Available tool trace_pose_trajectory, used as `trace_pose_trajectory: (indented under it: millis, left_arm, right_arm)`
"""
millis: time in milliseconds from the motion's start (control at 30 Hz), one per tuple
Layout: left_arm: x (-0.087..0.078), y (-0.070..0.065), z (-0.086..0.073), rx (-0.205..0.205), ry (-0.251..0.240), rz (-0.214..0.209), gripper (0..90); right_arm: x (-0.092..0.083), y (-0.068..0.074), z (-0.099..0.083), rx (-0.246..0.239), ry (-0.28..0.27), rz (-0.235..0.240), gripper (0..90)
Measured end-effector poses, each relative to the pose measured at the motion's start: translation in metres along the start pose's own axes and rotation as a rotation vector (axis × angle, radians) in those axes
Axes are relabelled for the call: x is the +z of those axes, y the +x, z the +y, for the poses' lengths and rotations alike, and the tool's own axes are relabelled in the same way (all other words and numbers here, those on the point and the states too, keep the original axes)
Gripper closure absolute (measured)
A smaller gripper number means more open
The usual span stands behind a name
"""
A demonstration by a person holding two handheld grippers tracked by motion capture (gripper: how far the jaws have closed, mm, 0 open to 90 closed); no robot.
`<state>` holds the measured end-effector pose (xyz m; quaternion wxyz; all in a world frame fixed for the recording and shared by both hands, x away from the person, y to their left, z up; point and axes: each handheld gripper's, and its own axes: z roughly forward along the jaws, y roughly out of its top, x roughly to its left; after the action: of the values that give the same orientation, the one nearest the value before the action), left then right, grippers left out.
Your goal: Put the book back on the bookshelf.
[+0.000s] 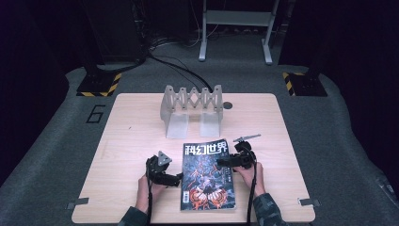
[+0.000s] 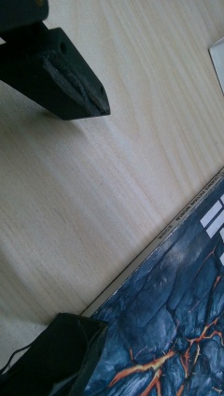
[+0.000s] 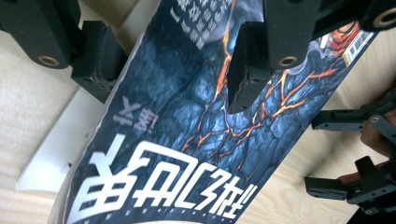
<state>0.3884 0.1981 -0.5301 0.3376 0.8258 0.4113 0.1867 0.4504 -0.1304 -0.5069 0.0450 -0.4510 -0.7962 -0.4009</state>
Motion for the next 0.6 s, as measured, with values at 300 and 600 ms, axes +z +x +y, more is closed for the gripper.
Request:
trace_pose_trajectory:
  millis: [300, 600]
  left_arm:
    - [0.000, 0.000, 0.000, -0.004, -0.004, -0.001, 0.3]
    - [0.000, 0.000, 0.000, -0.002, -0.005, -0.002, 0.3]
  right_arm:
    - [0.010, 0.004, 0.011, -0.017, 0.009, -0.011, 40.0]
    - [0.017, 0.004, 0.018, -0.032, 0.003, -0.035, 44.6]
